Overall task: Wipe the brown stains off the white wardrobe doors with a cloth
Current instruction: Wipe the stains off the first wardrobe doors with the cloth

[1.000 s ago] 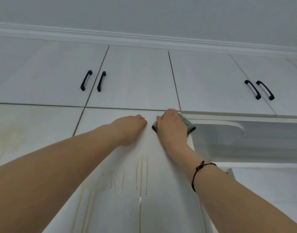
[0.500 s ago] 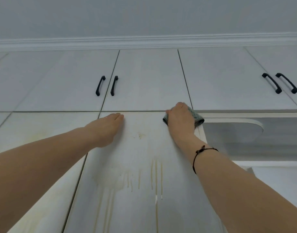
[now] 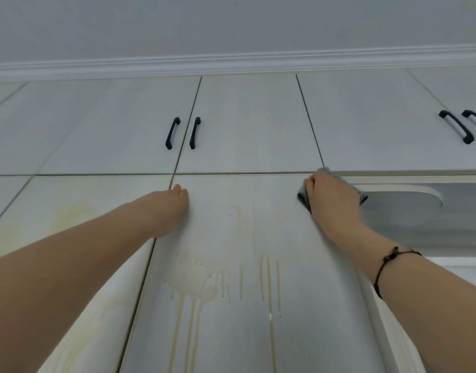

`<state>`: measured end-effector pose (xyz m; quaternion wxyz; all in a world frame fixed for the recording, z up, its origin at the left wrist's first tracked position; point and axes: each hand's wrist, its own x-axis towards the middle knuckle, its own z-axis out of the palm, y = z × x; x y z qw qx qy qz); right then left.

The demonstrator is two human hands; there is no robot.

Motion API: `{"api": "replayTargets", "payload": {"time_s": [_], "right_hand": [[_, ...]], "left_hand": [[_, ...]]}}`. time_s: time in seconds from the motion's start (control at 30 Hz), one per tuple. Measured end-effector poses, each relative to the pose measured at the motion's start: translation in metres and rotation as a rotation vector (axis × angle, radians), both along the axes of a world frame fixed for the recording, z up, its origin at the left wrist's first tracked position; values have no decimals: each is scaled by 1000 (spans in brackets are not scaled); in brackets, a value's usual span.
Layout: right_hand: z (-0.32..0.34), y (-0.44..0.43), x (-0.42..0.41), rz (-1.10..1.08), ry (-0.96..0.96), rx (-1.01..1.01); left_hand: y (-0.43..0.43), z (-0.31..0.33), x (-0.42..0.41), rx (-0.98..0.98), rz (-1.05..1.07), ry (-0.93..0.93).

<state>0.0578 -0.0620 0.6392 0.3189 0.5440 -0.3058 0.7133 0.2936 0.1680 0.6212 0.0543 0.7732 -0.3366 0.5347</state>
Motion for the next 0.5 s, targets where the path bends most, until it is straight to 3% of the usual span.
{"api": "replayTargets", "payload": {"time_s": [0.07, 0.13, 0.23, 0.4, 0.5], "right_hand": [[14, 7, 18, -62, -50, 147], [22, 19, 41, -40, -32, 172], [17, 46, 79, -47, 46, -3], [-30, 57, 110, 127, 310, -336], [-30, 35, 75, 63, 168, -407]], "left_hand": [[-3, -2, -3, 8, 18, -2], [-7, -6, -7, 3, 37, 13], [-9, -7, -8, -22, 40, 56], [-10, -6, -9, -25, 31, 86], [0, -3, -7, -8, -1, 98]]}}
